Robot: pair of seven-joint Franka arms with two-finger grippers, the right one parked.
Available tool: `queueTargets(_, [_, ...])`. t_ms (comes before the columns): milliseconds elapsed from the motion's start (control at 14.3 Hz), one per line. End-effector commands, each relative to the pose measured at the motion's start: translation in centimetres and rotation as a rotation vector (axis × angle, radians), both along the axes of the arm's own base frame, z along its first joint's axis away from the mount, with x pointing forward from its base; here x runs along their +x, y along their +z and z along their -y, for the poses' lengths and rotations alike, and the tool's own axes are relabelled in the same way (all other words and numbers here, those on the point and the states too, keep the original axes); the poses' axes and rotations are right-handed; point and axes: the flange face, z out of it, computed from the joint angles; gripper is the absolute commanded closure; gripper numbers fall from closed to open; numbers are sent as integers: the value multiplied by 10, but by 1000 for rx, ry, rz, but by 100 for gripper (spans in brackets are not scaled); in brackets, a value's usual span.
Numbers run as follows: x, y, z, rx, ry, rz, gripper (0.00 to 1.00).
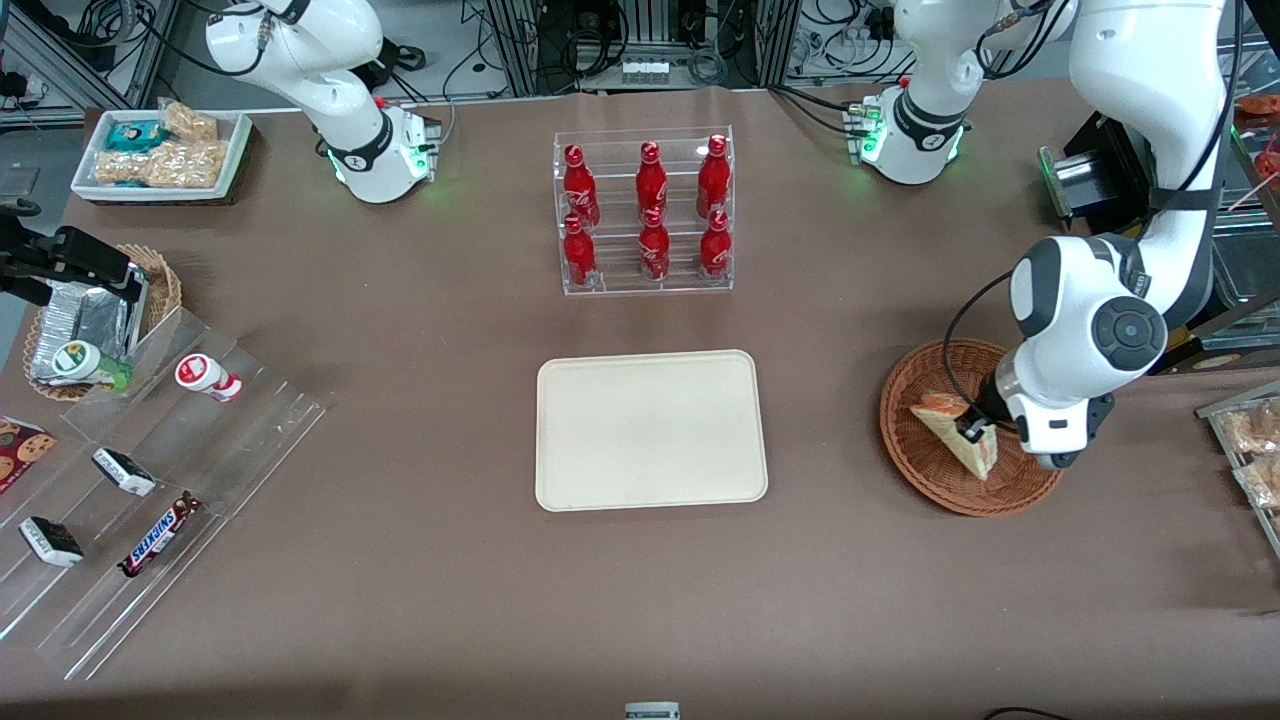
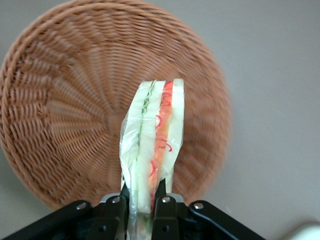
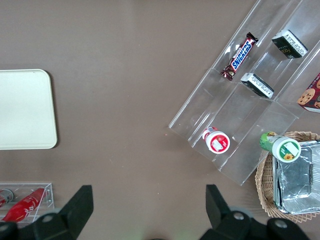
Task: Place sandwich from basket to tray
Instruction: 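Lift the sandwich and carry it with the left gripper over the cream tray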
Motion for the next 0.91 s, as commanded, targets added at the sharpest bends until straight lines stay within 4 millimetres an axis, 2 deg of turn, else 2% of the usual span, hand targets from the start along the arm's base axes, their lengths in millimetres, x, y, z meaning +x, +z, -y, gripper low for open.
queueTargets(0, [16,17,79,-19,-85,8,99])
queueTargets(140, [17,18,138,-48,-154,24,99])
queueTargets(209, [14,18,176,-54,-205,35,99])
queueTargets(558, [-14,-7,321,-70,-412,60,98])
queueTargets(698, [-25,-20,367,-81,-478,89,98])
queueTargets(837, [-35,-32,397,-87,-522,105,98])
